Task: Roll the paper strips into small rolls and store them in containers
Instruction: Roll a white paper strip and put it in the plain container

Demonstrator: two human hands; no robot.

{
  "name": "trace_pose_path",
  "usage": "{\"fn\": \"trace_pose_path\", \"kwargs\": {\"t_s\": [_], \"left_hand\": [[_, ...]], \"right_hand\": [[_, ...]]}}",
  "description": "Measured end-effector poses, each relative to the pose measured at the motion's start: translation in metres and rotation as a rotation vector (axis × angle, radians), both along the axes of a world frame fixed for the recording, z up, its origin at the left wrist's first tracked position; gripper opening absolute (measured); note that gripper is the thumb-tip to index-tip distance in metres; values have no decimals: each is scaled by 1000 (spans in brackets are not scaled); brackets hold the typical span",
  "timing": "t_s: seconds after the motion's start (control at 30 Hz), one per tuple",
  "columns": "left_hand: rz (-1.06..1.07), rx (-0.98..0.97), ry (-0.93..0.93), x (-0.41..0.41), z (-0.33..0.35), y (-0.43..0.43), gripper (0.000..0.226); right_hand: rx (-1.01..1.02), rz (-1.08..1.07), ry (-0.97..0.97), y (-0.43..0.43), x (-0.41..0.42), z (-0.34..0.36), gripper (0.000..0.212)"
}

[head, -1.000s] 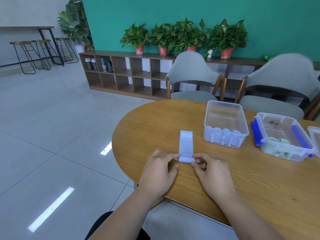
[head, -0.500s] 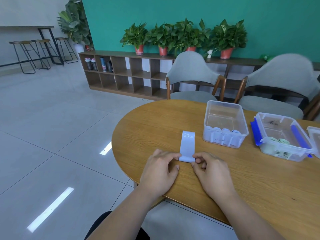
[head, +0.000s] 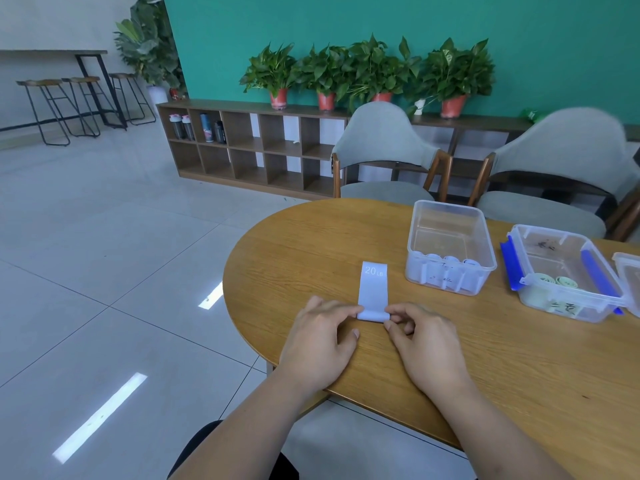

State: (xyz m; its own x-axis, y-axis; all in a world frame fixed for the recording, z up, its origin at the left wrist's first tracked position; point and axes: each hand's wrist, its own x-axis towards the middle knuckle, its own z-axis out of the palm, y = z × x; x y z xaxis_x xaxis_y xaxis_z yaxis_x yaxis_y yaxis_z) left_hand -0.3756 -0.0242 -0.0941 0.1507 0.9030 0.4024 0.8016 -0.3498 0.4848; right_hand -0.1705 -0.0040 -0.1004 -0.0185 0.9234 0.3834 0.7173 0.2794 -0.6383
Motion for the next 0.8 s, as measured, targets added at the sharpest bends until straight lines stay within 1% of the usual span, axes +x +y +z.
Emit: {"fn": "trace_pose_path", "kwargs": {"t_s": [0.2,0.4,0.5,0.6,0.7,0.8], "left_hand": [[7,-4,-79,0,0,-1,33],[-3,2,-34,-1,-1,0,38],[-7,-7,-41,-1,-1,0,41],[-4,-10,-69,-1,-1,0,39],[-3,-4,-81,-1,-1,0,35],[-7,4,-66,-1,-1,0,36]], "right_hand": [[-22,7,39,-1,1,1,16],[-9,-4,18,1,0,-1,18],[-10,-8,8,1,0,0,21],[-6,-5,41,0,1,1,23],[-1,-4,44,-1,1,2,17],[11,-12,25,-1,0,1,16]]}}
